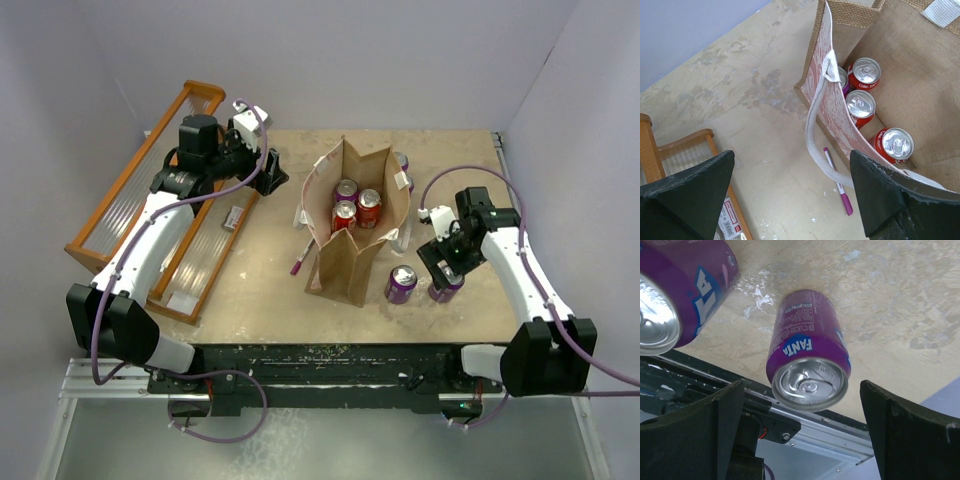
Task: Place the beverage into the canvas bag
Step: Pick up the drink from the center of the board.
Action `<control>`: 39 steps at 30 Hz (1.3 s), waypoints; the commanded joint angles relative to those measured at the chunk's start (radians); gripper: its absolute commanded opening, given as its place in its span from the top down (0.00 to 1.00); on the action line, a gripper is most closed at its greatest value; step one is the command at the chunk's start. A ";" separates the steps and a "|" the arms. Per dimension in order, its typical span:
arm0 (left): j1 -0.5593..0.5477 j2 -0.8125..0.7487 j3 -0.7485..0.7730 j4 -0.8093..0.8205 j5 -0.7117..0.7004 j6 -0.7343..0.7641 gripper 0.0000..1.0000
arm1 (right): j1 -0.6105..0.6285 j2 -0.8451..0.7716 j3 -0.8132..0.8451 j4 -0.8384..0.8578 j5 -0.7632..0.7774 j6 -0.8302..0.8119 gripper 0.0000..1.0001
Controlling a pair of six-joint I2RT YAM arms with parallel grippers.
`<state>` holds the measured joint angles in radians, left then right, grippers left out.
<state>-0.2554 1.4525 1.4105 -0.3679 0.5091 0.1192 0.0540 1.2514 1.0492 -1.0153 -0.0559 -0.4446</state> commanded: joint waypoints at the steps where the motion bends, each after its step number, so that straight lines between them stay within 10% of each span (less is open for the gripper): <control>1: 0.004 -0.030 -0.003 0.025 0.014 -0.005 0.01 | -0.029 0.036 -0.019 0.043 -0.048 -0.027 0.04; 17: 0.004 -0.021 0.005 0.050 0.026 -0.010 0.01 | -0.083 0.061 -0.045 0.089 -0.088 -0.014 0.54; 28: -0.103 -0.014 0.014 0.063 0.095 0.037 0.01 | -0.083 0.039 0.578 -0.023 -0.148 0.099 0.99; 39: -0.249 0.012 0.158 -0.209 0.340 0.373 0.04 | 0.056 0.212 1.121 -0.080 -0.315 0.219 1.00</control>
<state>-0.4622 1.4616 1.4910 -0.4595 0.7025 0.3069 0.0212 1.4090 2.0769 -1.0946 -0.2607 -0.2913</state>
